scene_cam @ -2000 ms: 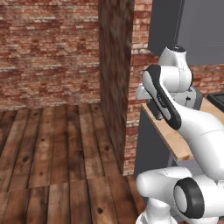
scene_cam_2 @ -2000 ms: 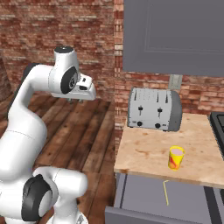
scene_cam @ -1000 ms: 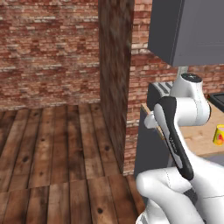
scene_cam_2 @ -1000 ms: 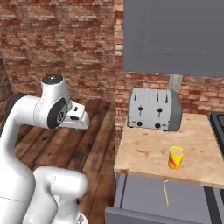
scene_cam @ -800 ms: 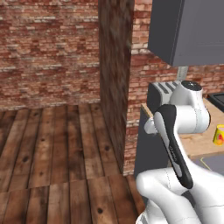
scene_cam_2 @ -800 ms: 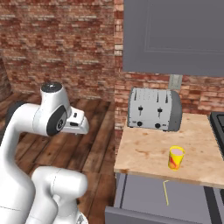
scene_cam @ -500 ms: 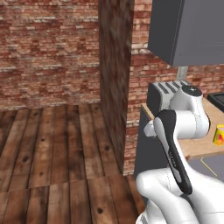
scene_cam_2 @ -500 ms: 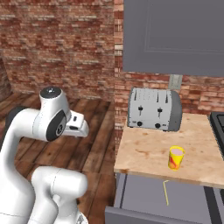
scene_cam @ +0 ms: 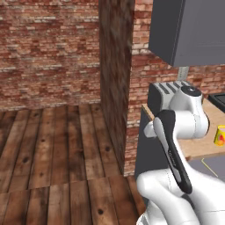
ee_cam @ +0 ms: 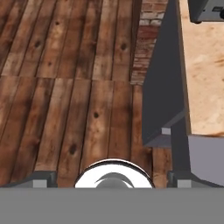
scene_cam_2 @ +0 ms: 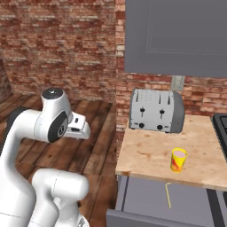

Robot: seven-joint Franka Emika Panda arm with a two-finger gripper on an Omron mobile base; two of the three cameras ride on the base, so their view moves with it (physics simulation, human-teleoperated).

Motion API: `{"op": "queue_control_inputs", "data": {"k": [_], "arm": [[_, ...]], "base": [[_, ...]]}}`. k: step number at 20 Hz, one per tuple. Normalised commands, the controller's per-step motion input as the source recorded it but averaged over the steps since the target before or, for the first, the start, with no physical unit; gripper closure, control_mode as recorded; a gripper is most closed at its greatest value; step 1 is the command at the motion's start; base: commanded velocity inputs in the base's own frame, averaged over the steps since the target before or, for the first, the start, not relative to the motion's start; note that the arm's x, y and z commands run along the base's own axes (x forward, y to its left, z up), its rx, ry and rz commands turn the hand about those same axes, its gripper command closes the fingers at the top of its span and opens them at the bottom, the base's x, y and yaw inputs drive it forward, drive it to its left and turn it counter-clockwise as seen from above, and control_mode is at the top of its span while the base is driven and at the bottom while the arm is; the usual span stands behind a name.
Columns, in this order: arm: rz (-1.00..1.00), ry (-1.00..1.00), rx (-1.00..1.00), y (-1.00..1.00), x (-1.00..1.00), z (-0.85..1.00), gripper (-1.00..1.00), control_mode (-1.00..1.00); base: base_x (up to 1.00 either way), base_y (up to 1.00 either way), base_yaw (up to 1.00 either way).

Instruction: Pick up the straw from the right drawer and put it inside the smoothie cup.

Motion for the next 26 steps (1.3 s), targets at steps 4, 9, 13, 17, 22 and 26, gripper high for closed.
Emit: {"op": "queue_control_inputs", "data": {"k": [4,9,13,17,22,26], "arm": [[0.0,0.0,0.0,0.0,0.0,0.0,-1.0,1.0],[0.0,0.0,0.0,0.0,0.0,0.0,-1.0,1.0],[0.0,0.0,0.0,0.0,0.0,0.0,-1.0,1.0],[0.0,0.0,0.0,0.0,0.0,0.0,-1.0,1.0],[0.0,0.0,0.0,0.0,0.0,0.0,-1.0,1.0],[0.0,0.0,0.0,0.0,0.0,0.0,-1.0,1.0]], "base": [[-0.32,0.0,0.0],[-0.67,0.0,0.0],[-0.79,0.0,0.0],[-0.66,-0.01,0.0],[-0.52,-0.15,0.0],[-0.23,-0.4,-0.01]]}}
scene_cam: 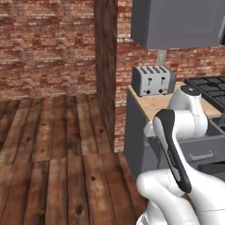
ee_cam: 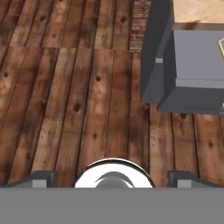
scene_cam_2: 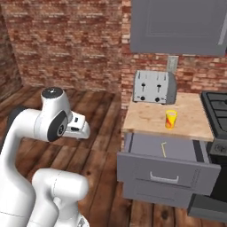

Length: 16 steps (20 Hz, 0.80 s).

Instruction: Pick up the straw from the right drawer and put it inside the smoothie cup.

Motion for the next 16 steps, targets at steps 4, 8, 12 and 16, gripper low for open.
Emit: {"op": "queue_control_inputs", "data": {"k": [4,8,12,16], "arm": [[0.0,0.0,0.0,0.0,0.0,0.0,-1.0,1.0],[0.0,0.0,0.0,0.0,0.0,0.0,-1.0,1.0],[0.0,0.0,0.0,0.0,0.0,0.0,-1.0,1.0],[0.0,0.0,0.0,0.0,0.0,0.0,-1.0,1.0]], "base": [[-0.02,-0.61,-0.02],[0.0,-0.77,-0.02],[0.0,-0.8,-0.02],[0.0,-0.73,-0.02]]}}
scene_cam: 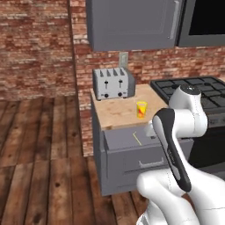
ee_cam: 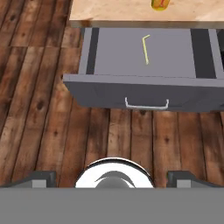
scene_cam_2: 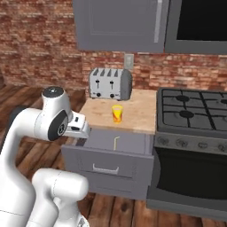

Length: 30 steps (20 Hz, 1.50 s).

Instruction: Pick up the straw from the right drawer and put it inside the smoothie cup.

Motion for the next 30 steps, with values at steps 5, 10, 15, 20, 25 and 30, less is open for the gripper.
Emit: {"op": "queue_control_inputs", "data": {"k": [5,10,15,20,25,30], "arm": [[0.0,0.0,0.0,0.0,0.0,0.0,-1.0,1.0],[0.0,0.0,0.0,0.0,0.0,0.0,-1.0,1.0],[0.0,0.0,0.0,0.0,0.22,0.0,-1.0,-1.0],[0.0,0.05,0.02,0.0,0.61,-0.07,-1.0,-1.0],[0.0,0.06,0.0,0.01,0.55,-0.03,-1.0,-1.0],[0.0,0.04,0.0,0.16,0.45,-0.02,-1.0,-1.0]], "base": [[0.0,-0.54,-0.01],[0.0,-0.11,0.0],[0.0,0.0,0.0],[0.0,0.0,0.0],[0.0,0.0,0.0],[0.0,0.0,0.0]]}}
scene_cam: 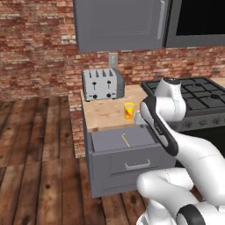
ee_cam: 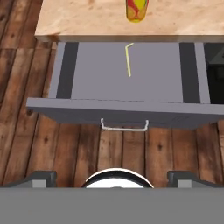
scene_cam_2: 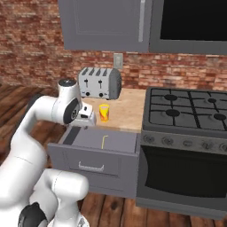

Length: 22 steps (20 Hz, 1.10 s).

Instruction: Pick up the straw from the right drawer and put it inside the smoothie cup.

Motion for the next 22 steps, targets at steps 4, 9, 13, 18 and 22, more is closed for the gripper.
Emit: {"op": "queue_control_inputs", "data": {"k": [4,9,13,18,22], "arm": [[0.0,0.05,0.0,0.11,0.47,-0.1,-1.0,-1.0],[0.0,0.02,0.0,0.08,0.4,-0.17,-1.0,-1.0],[0.0,0.0,0.0,0.0,0.17,-0.32,-1.0,-1.0],[-0.03,0.0,0.0,0.0,0.01,-0.38,-1.0,-1.0],[-0.05,0.0,0.0,0.0,0.01,-0.39,-1.0,-1.0]], "base": [[0.0,0.0,0.0],[0.0,0.0,0.0],[0.0,0.0,0.0],[0.0,0.0,0.0],[0.0,0.0,0.0]]}}
